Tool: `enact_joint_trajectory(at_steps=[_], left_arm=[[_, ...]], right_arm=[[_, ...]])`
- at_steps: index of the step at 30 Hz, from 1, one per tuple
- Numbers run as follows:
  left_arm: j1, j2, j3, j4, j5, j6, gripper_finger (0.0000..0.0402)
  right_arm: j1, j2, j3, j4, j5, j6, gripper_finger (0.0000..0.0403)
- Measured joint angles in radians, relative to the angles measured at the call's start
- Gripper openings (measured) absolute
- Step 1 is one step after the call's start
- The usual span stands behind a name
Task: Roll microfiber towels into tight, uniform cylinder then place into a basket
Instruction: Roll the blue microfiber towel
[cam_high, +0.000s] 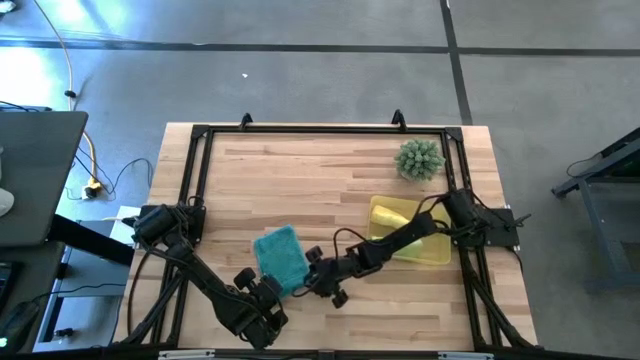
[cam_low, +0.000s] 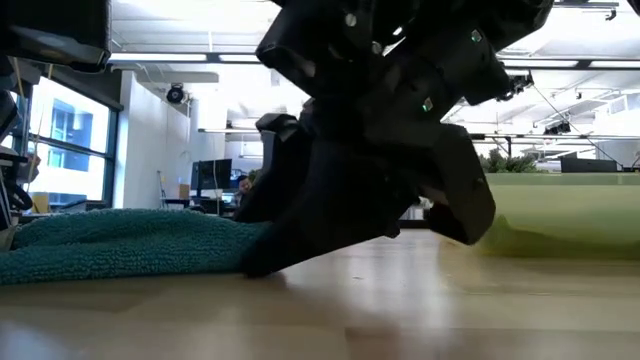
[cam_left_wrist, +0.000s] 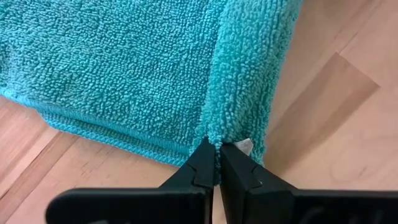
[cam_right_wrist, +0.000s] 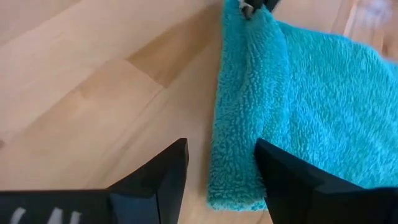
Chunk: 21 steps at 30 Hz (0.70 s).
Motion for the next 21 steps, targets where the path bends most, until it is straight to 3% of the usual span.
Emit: enact_joint_trajectory(at_steps=[6, 15, 18, 21], left_arm=[[0.002, -0.003, 0.023, -0.013, 0.022, 0.02, 0.0001], [-0.002, 0.0, 0.065, -0.032, 0.064, 0.116, 0.0012], [-0.002, 0.0, 0.096, -0.102, 0.09, 0.156, 0.0029], [-0.005, 0.0, 0.133, -0.2, 0.15, 0.178, 0.0045]], right_arm=[[-0.02, 0.014, 0.001, -0.016, -0.004, 0.114, 0.0157], [-0.023, 0.018, 0.001, -0.025, 0.023, 0.15, 0.0017], [-0.025, 0.018, 0.001, -0.028, 0.009, 0.182, 0.0011], [-0.043, 0.017, 0.001, -0.031, -0.074, 0.269, 0.0008]])
